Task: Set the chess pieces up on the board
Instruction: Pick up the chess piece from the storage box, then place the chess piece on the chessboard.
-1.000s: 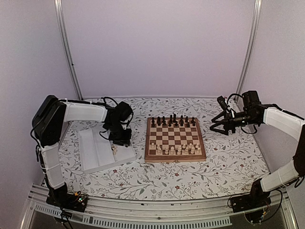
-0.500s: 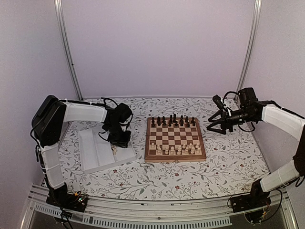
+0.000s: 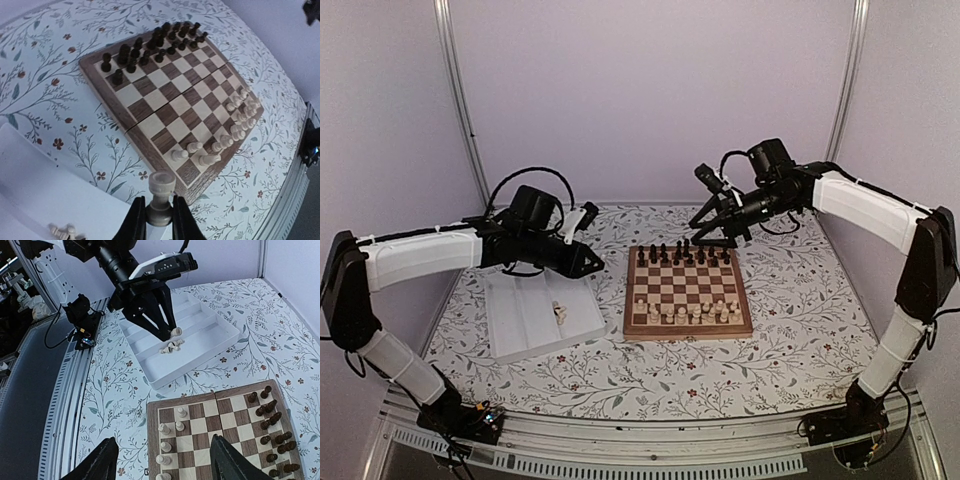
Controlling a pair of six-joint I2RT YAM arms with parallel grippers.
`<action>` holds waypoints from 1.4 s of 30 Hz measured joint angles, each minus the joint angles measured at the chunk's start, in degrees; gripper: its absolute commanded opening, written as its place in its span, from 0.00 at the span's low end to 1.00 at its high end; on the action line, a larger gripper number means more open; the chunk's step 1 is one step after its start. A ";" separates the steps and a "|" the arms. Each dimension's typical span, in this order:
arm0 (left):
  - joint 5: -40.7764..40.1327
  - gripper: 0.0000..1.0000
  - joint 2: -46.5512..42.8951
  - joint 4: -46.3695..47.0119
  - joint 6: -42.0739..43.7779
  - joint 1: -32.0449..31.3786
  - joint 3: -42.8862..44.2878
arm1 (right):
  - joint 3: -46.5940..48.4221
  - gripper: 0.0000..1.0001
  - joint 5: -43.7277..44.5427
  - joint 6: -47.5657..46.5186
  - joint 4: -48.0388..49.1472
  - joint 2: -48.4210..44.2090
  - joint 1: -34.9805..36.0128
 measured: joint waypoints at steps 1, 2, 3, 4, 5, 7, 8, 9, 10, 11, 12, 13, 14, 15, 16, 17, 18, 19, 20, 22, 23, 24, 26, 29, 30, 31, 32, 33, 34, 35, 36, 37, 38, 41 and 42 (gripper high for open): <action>2.16 0.09 -0.42 2.21 1.42 -0.11 -0.76 | 1.81 0.65 -0.48 0.46 -0.52 2.05 0.63; 4.15 0.09 -0.61 4.20 2.93 -0.24 -1.36 | 3.15 0.66 -0.63 0.94 -0.66 3.78 1.20; 5.55 0.09 -0.61 5.75 4.07 -0.33 -1.66 | 3.74 0.66 -0.68 1.36 -0.70 4.83 1.60; 7.19 0.09 -0.61 7.45 5.20 -0.42 -1.90 | 4.02 0.66 -0.57 1.86 -0.83 5.64 2.23; 8.74 0.09 -0.59 8.96 6.10 -0.46 -2.01 | 4.04 0.67 -0.04 2.27 -1.14 6.14 2.86; 11.52 0.09 -0.59 12.66 7.21 -0.61 -2.08 | 4.04 0.67 1.86 2.38 -2.29 6.43 4.52; 12.41 0.09 -0.59 14.10 7.50 -0.79 -2.10 | 4.15 0.67 2.60 2.27 -2.64 6.43 5.44; 13.20 0.09 -0.59 15.87 7.87 -1.14 -2.10 | 4.44 0.67 3.15 2.23 -3.04 6.45 6.71; 13.68 0.09 -0.61 17.46 8.31 -1.75 -2.10 | 4.92 0.67 3.45 2.25 -3.41 6.58 7.91; 13.81 0.09 -0.61 18.49 8.72 -2.36 -2.12 | 5.79 0.67 3.56 2.32 -3.76 6.95 8.85; 13.90 0.09 -0.61 19.61 9.01 -3.30 -2.14 | 6.73 0.67 3.48 2.56 -4.00 7.43 9.53; 13.90 0.09 -0.61 20.52 9.35 -4.31 -2.14 | 8.17 0.67 3.19 2.78 -4.20 8.20 10.14; 13.79 0.09 -0.61 21.22 9.66 -5.22 -2.21 | 9.55 0.67 2.62 3.30 -4.26 9.14 10.62; 13.70 0.09 -0.61 21.70 9.86 -5.86 -2.25 | 10.64 0.66 2.14 3.87 -4.24 9.88 10.80; 13.29 0.09 -0.68 22.36 10.08 -6.69 -2.49 | 11.52 0.66 1.51 4.24 -4.22 10.60 10.78; 12.92 0.09 -0.74 22.88 10.19 -7.23 -2.78 | 11.93 0.65 0.83 4.98 -4.22 11.15 10.60; 12.44 0.09 -0.92 23.32 10.25 -7.67 -3.34 | 12.02 0.65 0.24 5.49 -4.22 11.43 10.40; 12.35 0.09 -1.18 23.50 10.25 -8.09 -3.58 | 12.02 0.64 -0.37 6.01 -4.28 11.65 10.36; 11.87 0.09 -1.46 23.93 10.27 -8.48 -4.04 | 12.02 0.64 -0.94 6.60 -4.26 11.87 10.25; 11.17 0.09 -1.57 24.50 10.25 -8.98 -4.39 | 12.00 0.63 -1.73 7.63 -4.24 11.98 10.21; 11.02 0.09 -1.57 24.68 10.25 -9.14 -4.46 | 12.02 0.62 -2.01 7.96 -4.22 11.98 10.21; 10.86 0.09 -1.57 24.83 10.25 -9.31 -4.50 | 12.02 0.62 -2.38 8.46 -4.15 11.98 10.21; 10.60 0.09 -1.57 25.33 10.25 -9.62 -4.52 | 12.02 0.61 -2.71 9.11 -3.85 11.98 10.21; 10.32 0.09 -1.57 25.53 10.34 -10.12 -4.52 | 12.02 0.58 -3.54 10.03 -3.43 11.98 10.23; 10.25 0.10 -1.55 25.53 10.45 -10.27 -4.52 | 12.02 0.57 -3.72 10.23 -3.30 11.98 10.32; 10.19 0.10 -1.53 25.53 10.54 -10.38 -4.48 | 12.02 0.55 -3.80 10.40 -3.21 11.98 10.40; 10.16 0.10 -1.53 25.49 10.67 -10.47 -4.42 | 12.02 0.53 -3.87 10.67 -3.13 12.00 10.43; 10.19 0.10 -1.51 25.46 10.80 -10.49 -4.35 | 12.02 0.52 -3.93 10.75 -3.04 12.02 10.45; 10.19 0.10 -1.46 25.44 10.93 -10.54 -4.22 | 12.11 0.50 -4.07 10.95 -2.99 12.11 10.51; 10.19 0.10 -1.33 25.42 11.08 -10.56 -3.98 | 12.28 0.49 -4.15 11.15 -2.95 12.31 10.62; 10.19 0.10 -1.18 25.44 11.17 -10.58 -3.82 | 12.59 0.47 -4.24 11.32 -2.95 12.55 10.80; 10.19 0.10 -1.01 25.44 11.26 -10.60 -3.69 | 13.03 0.46 -4.33 11.47 -2.93 12.94 10.91; 10.19 0.10 -0.85 25.44 11.30 -10.60 -3.61 | 13.14 0.44 -4.39 11.47 -2.89 13.07 11.10; 10.19 0.09 -0.24 25.44 11.37 -10.67 -3.43 | 13.62 0.36 -4.63 11.50 -2.93 13.62 11.61; 10.19 0.09 -0.07 25.42 11.37 -10.69 -3.37 | 13.64 0.34 -4.72 11.45 -2.91 13.68 11.76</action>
